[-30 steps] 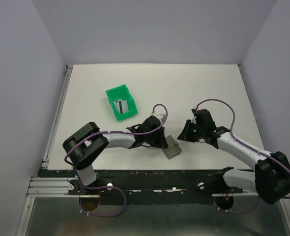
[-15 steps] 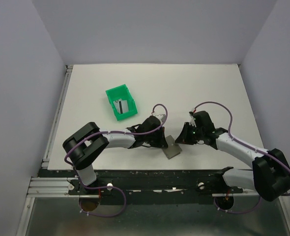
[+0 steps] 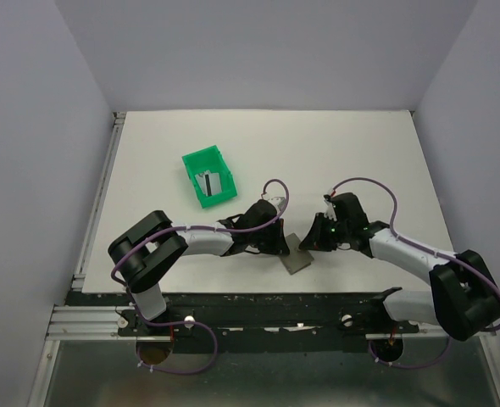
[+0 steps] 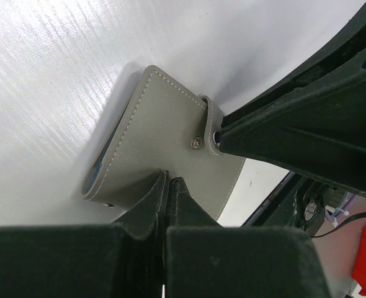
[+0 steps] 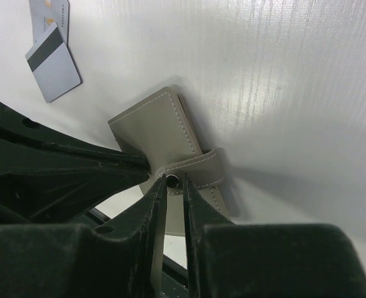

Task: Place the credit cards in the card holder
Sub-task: Close the card holder at the center of the board.

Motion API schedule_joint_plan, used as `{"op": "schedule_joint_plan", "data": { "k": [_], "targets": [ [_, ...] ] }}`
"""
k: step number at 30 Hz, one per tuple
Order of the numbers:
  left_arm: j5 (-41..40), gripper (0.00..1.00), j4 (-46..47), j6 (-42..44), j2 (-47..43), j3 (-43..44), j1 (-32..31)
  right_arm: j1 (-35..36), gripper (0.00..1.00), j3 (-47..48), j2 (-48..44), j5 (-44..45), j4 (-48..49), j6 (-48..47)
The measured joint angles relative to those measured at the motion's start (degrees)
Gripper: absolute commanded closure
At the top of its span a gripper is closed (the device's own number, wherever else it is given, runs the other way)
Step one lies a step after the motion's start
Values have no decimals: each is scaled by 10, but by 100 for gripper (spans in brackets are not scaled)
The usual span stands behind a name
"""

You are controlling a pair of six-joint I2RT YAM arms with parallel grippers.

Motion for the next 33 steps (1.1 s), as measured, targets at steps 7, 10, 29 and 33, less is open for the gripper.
{"op": "schedule_joint_plan", "data": {
  "k": [7, 10, 29, 33],
  "targets": [
    [0, 100, 0, 0, 0, 0, 0, 0, 75, 0, 15, -9, 9, 0],
    [0, 100, 0, 0, 0, 0, 0, 0, 75, 0, 21, -12, 13, 0],
    [0, 100, 0, 0, 2, 1, 0, 0, 75, 13, 47, -26, 17, -5],
    [0, 100, -1, 0, 5, 6, 0, 0, 75, 22, 49, -19, 3, -15]
  ]
}}
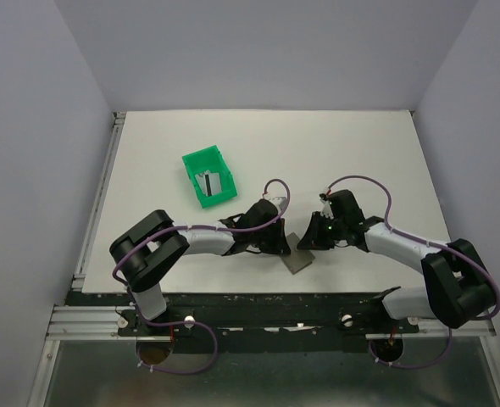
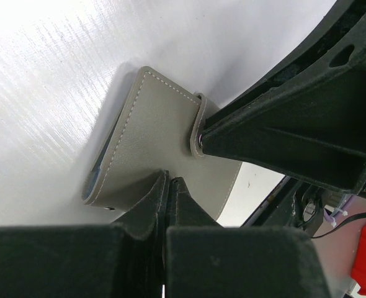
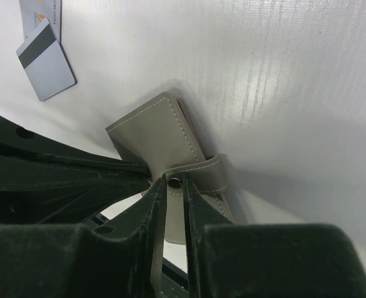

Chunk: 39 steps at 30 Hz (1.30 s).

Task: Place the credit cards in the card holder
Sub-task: Close the card holder at the center of the board.

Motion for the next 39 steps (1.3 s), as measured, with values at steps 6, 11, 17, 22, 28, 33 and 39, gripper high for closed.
{"op": "schedule_joint_plan", "data": {
  "k": [6, 11, 17, 22, 28, 33, 39],
  "targets": [
    [0, 100, 0, 0, 1, 1, -1, 0, 75, 10, 7, 3, -12, -9],
    [0, 100, 0, 0, 1, 1, 0, 8, 75, 18, 14, 10, -20, -12],
    [0, 100, 0, 0, 1, 1, 0, 24, 75, 30, 17, 33, -35, -16],
    [0, 100, 0, -1, 1, 1, 0, 39, 75, 39, 17, 58, -49, -16],
    [0, 100, 0, -1, 1, 1, 0, 62, 76, 51, 19, 94, -67, -17],
    [0, 100, 0, -2, 1, 1, 0, 85, 76, 68, 27, 129, -86, -16],
    [0, 100, 0, -2, 1, 1, 0, 113, 82, 79, 30, 176, -101, -10]
  ]
}}
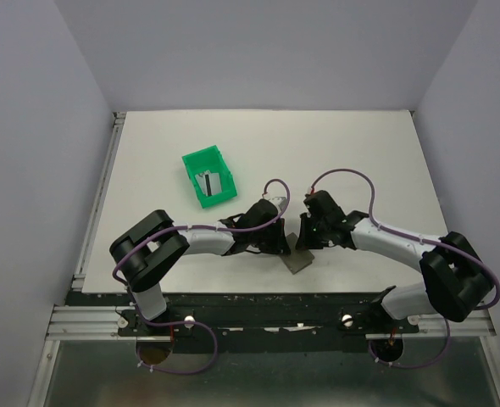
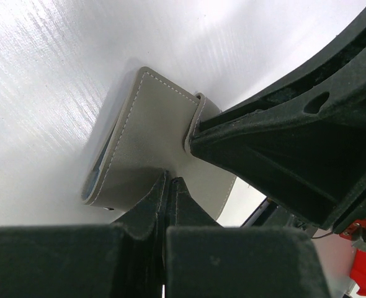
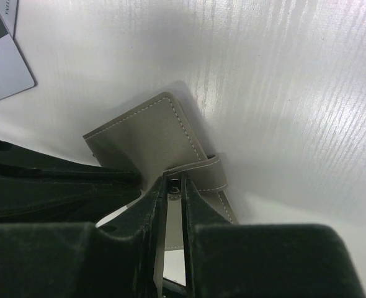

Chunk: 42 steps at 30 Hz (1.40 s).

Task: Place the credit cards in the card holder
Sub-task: Close the card holder at the center of the board.

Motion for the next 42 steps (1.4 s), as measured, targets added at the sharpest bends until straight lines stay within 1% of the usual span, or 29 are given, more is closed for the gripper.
{"op": "schedule_joint_plan", "data": {
  "k": [4, 11, 19, 27, 29, 32, 34, 37, 40, 42],
  "targets": [
    [0, 100, 0, 0, 0, 0, 0, 11, 85, 2, 0, 23, -4, 13],
    [0, 100, 0, -2, 0, 0, 0, 30, 88, 7, 3, 58, -13, 32],
    [0, 100, 0, -4, 0, 0, 0, 47, 91, 31, 32, 84, -36, 47],
    [0, 100, 1, -5, 0, -1, 0, 80, 93, 55, 59, 138, -65, 68],
    [0, 100, 1, -5, 0, -1, 0, 85, 91, 54, 58, 147, -65, 74],
    [0, 100, 1, -5, 0, -1, 0, 90, 82, 40, 34, 160, -49, 85],
    [0, 100, 2, -5, 0, -1, 0, 93, 78, 18, 7, 163, -30, 87],
    [4, 100, 5, -6, 2, -1, -2, 98, 72, -12, -43, 160, -31, 80],
    [2, 100, -1, -3, -1, 2, -3, 99, 65, -13, -96, 160, -37, 63],
    [-5, 100, -23, 4, -5, 11, -3, 98, 63, -3, -131, 161, -37, 50]
  ]
}}
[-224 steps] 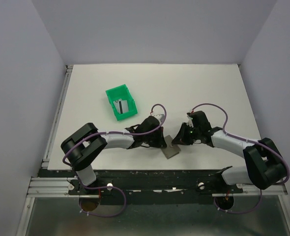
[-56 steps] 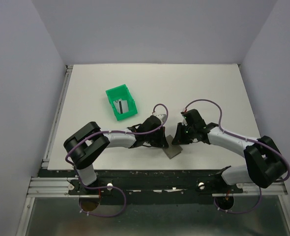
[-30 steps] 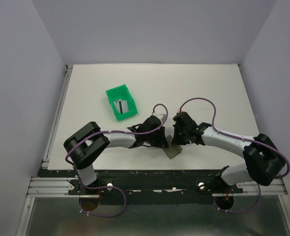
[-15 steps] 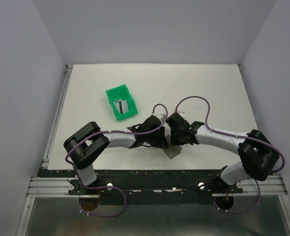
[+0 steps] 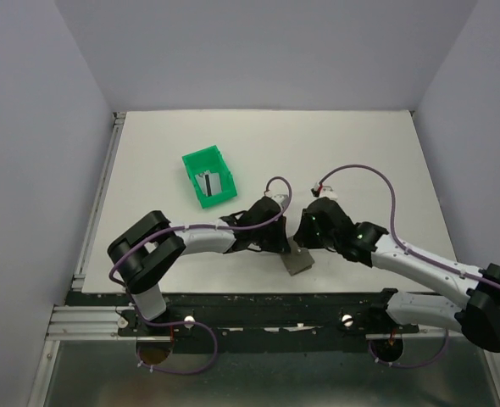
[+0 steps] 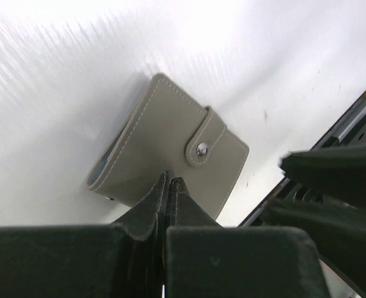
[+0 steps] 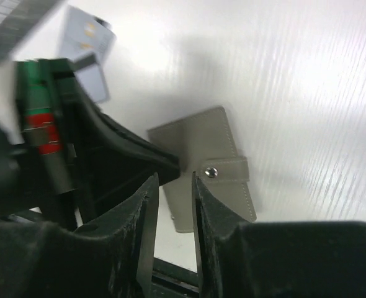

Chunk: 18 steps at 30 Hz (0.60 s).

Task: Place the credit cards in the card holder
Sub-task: Reset both arms

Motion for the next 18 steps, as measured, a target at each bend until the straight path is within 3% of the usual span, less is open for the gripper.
{"op": "schedule_joint_plan", "data": {
  "k": [7, 11, 14, 18],
  "targets": [
    [-75, 100, -108, 37, -66, 72, -1, -1, 59, 29, -102, 45, -16, -13],
    [-172, 100, -152, 55, -200, 60, -1, -2, 51, 15, -163, 68, -24, -27],
    [-255, 90, -190, 69, -308, 57, -1, -2, 40, -10, -197, 73, -24, -33],
    [-358, 69, -259, 81, -394, 56, -1, -2, 26, -70, -266, 80, -19, -30]
  ]
}}
